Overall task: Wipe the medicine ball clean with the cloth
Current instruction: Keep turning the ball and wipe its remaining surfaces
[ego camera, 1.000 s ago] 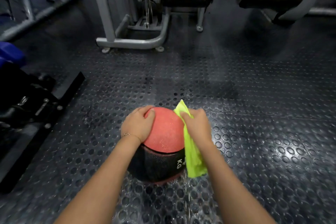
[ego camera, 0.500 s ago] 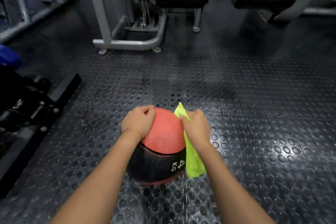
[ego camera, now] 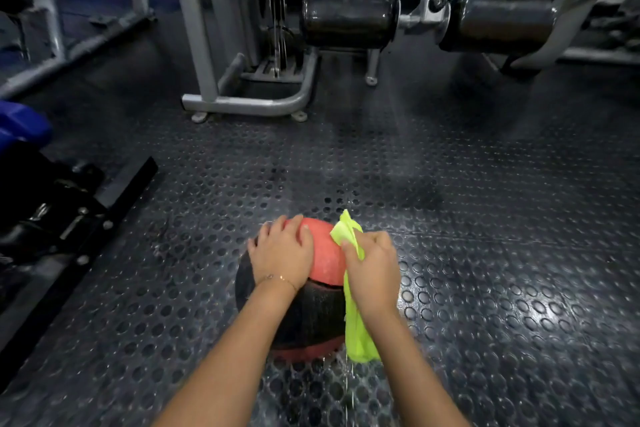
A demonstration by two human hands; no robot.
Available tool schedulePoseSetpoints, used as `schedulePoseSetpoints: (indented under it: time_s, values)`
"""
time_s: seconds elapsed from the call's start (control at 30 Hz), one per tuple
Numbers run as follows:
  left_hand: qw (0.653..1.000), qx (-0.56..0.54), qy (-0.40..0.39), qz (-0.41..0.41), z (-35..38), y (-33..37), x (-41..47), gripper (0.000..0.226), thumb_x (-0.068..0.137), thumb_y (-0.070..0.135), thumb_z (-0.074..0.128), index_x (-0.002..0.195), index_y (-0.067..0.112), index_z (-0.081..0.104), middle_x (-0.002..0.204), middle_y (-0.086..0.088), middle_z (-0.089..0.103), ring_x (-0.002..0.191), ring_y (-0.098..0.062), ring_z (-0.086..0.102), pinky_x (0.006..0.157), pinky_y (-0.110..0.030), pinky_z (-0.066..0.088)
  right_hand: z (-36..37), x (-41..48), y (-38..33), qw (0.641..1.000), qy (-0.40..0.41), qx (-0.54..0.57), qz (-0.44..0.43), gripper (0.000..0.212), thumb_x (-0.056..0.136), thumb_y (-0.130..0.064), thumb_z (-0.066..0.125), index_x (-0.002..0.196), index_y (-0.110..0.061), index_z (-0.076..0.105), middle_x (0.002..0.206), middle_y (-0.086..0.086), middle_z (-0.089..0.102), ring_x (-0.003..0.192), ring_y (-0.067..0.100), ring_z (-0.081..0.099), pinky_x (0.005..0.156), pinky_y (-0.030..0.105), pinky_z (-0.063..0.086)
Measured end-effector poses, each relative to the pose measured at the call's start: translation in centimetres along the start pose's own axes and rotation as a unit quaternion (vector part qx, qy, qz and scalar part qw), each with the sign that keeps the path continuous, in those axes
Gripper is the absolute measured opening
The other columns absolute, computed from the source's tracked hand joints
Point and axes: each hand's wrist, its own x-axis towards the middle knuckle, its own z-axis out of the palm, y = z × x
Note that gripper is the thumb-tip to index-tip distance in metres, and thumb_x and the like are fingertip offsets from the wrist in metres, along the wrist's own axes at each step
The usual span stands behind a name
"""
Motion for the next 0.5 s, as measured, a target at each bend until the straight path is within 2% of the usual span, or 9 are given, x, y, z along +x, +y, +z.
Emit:
schedulePoseSetpoints:
  time_s: [0.1, 0.17, 0.23, 0.3, 0.37, 0.43, 0.5]
  values:
    - [0.999, -0.026, -0.023, 0.006, -0.3, -0.3, 2.5, 0.042, 0.095, 0.039, 0.032, 0.133, 0.034, 0.049, 0.145, 0.006, 0.044, 0.134, -0.02, 0.038, 0.112, -0.041, 0.029, 0.3, -4.1, -0.1, 0.994, 0.034, 0.001, -0.107, 0.036, 0.09, -0.041, 0.047, 0.12, -0.025, 0.06, 0.103, -0.001, 0.051, 0.096, 0.013, 0.046, 0.074, 0.028, 0.04]
    - [0.998, -0.033, -0.038, 0.028, -0.3, -0.9, 3.1, 0.04, 0.095, 0.038, 0.033, 0.131, 0.035, 0.051, 0.143, 0.007, 0.046, 0.132, -0.019, 0.041, 0.111, -0.038, 0.031, 0.4, -4.5, 0.2, 0.989, 0.041, 0.001, -0.144, 0.039, 0.089, -0.044, 0.043, 0.119, -0.026, 0.06, 0.101, -0.002, 0.05, 0.093, 0.011, 0.045, 0.071, 0.024, 0.038]
    - [0.998, -0.039, -0.038, 0.043, -0.4, -1.4, 2.8, 0.039, 0.096, 0.038, 0.034, 0.131, 0.036, 0.051, 0.145, 0.008, 0.044, 0.133, -0.017, 0.039, 0.112, -0.036, 0.03, 0.7, -2.0, 0.4, 0.995, 0.016, -0.001, -0.096, 0.035, 0.09, -0.042, 0.047, 0.119, -0.026, 0.06, 0.101, -0.005, 0.047, 0.095, 0.013, 0.049, 0.07, 0.026, 0.037]
    - [0.997, -0.051, -0.027, 0.043, -0.5, -1.6, 2.7, 0.039, 0.097, 0.037, 0.034, 0.131, 0.035, 0.051, 0.145, 0.008, 0.044, 0.133, -0.016, 0.038, 0.112, -0.036, 0.03, 1.1, 1.5, 1.1, 1.0, -0.018, 0.023, 0.012, 0.032, 0.091, -0.039, 0.049, 0.116, -0.022, 0.062, 0.1, -0.003, 0.046, 0.099, 0.021, 0.054, 0.072, 0.029, 0.039]
    - [0.998, -0.056, -0.022, 0.036, -0.7, -1.7, 2.6, 0.039, 0.097, 0.037, 0.033, 0.131, 0.034, 0.052, 0.144, 0.008, 0.045, 0.132, -0.016, 0.039, 0.111, -0.036, 0.031, 1.6, 3.7, 1.9, 0.994, -0.044, 0.041, 0.097, 0.034, 0.092, -0.039, 0.048, 0.116, -0.019, 0.062, 0.111, 0.004, 0.052, 0.106, 0.028, 0.054, 0.082, 0.035, 0.041]
    - [0.998, -0.059, -0.016, 0.028, -0.6, -1.7, 2.6, 0.039, 0.097, 0.037, 0.033, 0.13, 0.034, 0.053, 0.143, 0.008, 0.046, 0.131, -0.017, 0.04, 0.11, -0.036, 0.032, 2.2, 4.4, 2.7, 0.993, -0.052, -0.016, 0.101, 0.036, 0.091, -0.041, 0.047, 0.115, -0.019, 0.063, 0.124, 0.005, 0.053, 0.113, 0.03, 0.048, 0.095, 0.041, 0.037]
    - [0.998, -0.061, -0.008, 0.02, -0.5, -1.7, 2.5, 0.039, 0.096, 0.037, 0.033, 0.129, 0.034, 0.053, 0.142, 0.008, 0.046, 0.13, -0.017, 0.042, 0.109, -0.037, 0.034, 2.2, 4.1, 2.7, 0.997, -0.013, -0.043, 0.066, 0.034, 0.091, -0.041, 0.049, 0.113, -0.019, 0.064, 0.124, 0.0, 0.05, 0.116, 0.026, 0.04, 0.099, 0.04, 0.03]
